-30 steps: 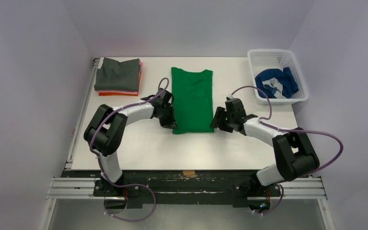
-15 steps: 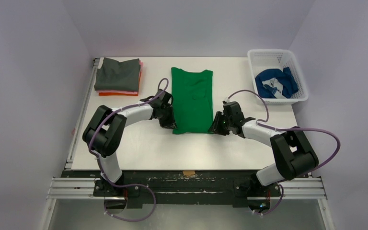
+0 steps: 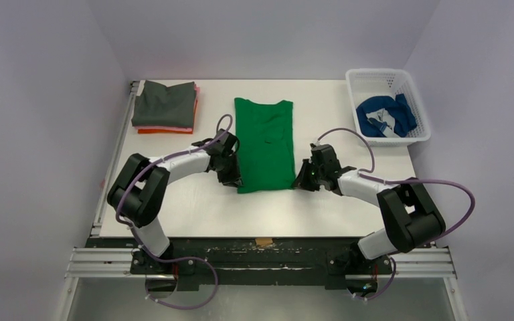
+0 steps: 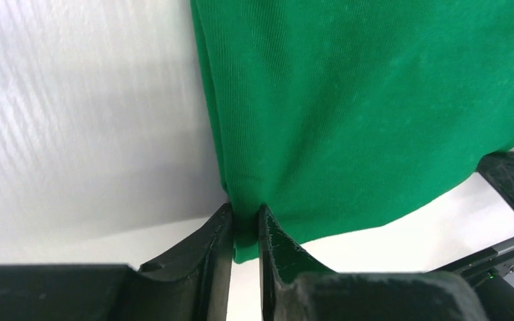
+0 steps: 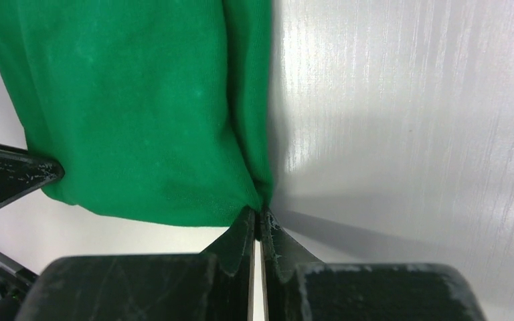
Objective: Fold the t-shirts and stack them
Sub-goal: Grab one side of the 2/3 rectangular tshirt with both arms, then fold the long partially folded tshirt into a neat square
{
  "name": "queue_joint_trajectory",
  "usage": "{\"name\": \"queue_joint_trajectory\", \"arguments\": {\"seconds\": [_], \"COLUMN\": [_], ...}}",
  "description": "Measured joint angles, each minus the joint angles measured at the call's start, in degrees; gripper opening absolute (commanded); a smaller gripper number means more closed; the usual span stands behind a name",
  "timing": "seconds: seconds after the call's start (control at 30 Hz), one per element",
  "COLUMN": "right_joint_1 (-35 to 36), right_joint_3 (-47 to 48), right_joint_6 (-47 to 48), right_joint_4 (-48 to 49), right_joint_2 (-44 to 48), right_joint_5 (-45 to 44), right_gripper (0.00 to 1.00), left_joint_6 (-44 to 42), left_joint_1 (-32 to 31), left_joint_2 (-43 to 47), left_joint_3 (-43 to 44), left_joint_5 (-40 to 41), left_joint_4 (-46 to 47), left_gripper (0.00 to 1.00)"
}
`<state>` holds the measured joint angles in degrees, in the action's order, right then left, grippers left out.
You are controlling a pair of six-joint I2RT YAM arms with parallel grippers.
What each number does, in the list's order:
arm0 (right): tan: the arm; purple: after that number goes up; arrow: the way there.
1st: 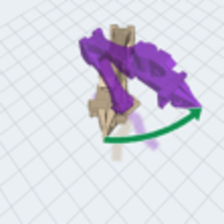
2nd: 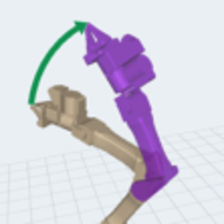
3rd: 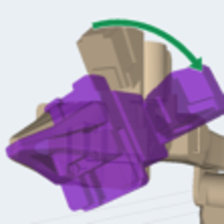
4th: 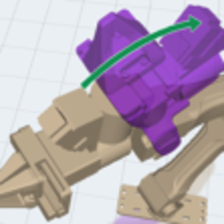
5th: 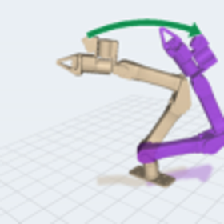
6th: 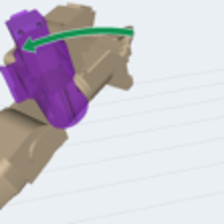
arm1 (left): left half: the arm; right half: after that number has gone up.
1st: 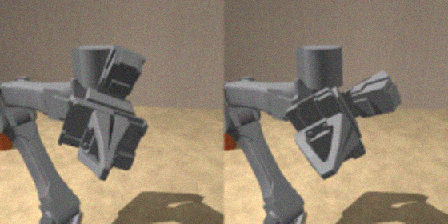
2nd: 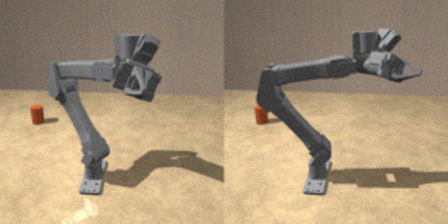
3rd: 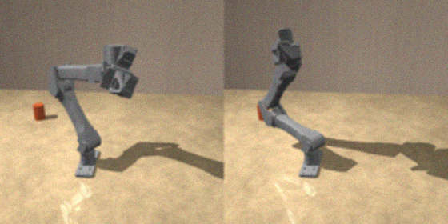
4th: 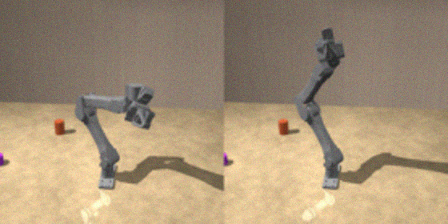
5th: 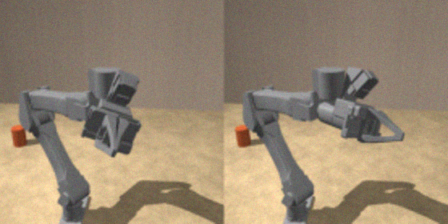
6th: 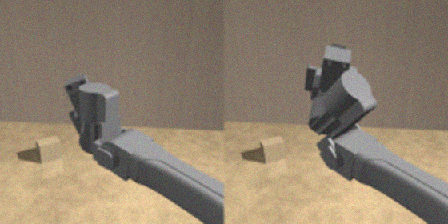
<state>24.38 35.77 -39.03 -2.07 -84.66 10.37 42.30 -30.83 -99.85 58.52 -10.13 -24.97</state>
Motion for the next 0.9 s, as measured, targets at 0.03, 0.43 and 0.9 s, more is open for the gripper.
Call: {"name": "queue_joint_trajectory", "arguments": {"seconds": [0.03,0.43,0.9], "right_joint_1": [0.1,0.4,2.0], "right_joint_3": [-0.1,-0.7,-3.4], "right_joint_6": [0.0,0.0,0.0], "right_joint_4": [0.0,0.2,-1.2], "right_joint_2": [0.0,0.4,4.3], "right_joint_5": [0.2,1.2,1.2], "right_gripper": [0.00,0.00,0.00], "left_joint_6": [0.0,0.1,3.5], "left_joint_1": [0.0,-0.3,-5.0], "left_joint_2": [0.6,4.5,8.9], "left_joint_3": [-0.4,-5.0,-12.5], "left_joint_5": [0.1,-1.7,-4.7], "left_joint_4": [-0.5,-0.7,5.6], "left_gripper": [0.19,0.28,0.00]}}
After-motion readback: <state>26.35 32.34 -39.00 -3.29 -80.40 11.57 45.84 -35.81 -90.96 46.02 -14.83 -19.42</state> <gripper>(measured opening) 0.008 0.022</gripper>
